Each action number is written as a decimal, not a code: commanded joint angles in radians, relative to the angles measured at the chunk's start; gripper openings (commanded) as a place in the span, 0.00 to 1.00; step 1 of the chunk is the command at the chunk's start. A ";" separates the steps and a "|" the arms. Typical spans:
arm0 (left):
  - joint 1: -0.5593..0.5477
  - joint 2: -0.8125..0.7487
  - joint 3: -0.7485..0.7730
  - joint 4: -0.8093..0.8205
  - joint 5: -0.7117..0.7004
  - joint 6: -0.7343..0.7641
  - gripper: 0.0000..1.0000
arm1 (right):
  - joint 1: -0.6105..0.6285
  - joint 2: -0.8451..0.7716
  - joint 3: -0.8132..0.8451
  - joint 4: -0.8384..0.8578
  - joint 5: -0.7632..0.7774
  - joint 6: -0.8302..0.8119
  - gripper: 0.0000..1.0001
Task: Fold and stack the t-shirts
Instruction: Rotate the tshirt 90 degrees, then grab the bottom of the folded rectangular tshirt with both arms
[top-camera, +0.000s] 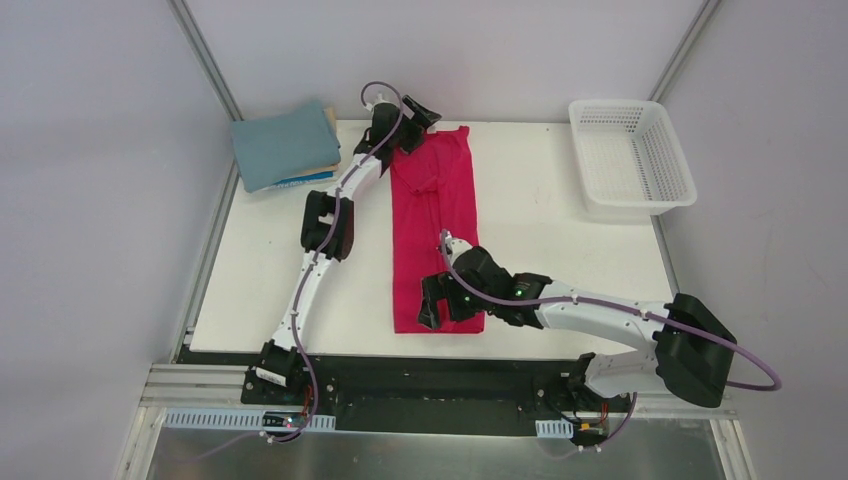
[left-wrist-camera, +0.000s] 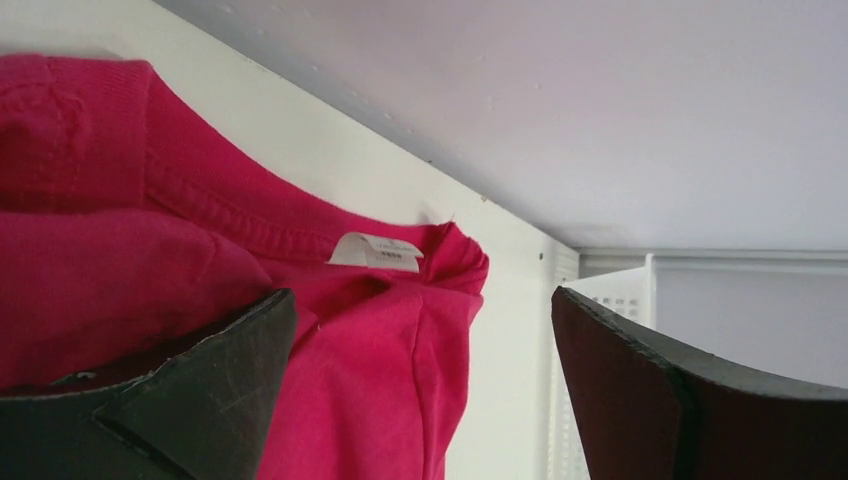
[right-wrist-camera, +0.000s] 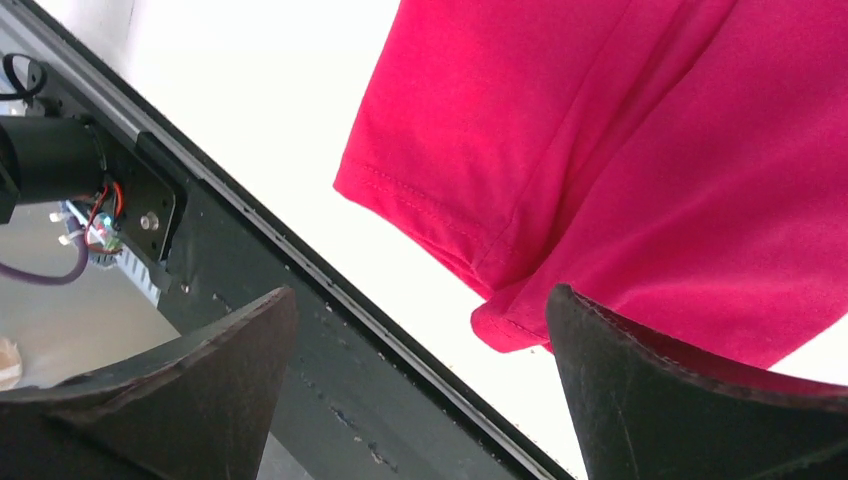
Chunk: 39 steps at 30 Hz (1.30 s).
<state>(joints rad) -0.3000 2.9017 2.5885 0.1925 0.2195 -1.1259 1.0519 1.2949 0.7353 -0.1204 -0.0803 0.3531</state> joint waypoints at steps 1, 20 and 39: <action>-0.003 -0.206 -0.041 -0.027 0.088 0.159 0.99 | 0.005 -0.047 0.012 0.064 0.055 0.030 1.00; -0.115 -1.110 -1.020 -0.350 0.167 0.451 0.99 | -0.165 -0.317 -0.096 -0.349 0.265 0.368 0.99; -0.492 -1.798 -2.018 -0.528 -0.178 0.150 0.85 | -0.247 -0.144 -0.238 -0.139 -0.024 0.394 0.63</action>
<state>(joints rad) -0.7795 1.1000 0.6018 -0.3344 0.0654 -0.9073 0.8082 1.1236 0.5167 -0.3202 -0.0479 0.7128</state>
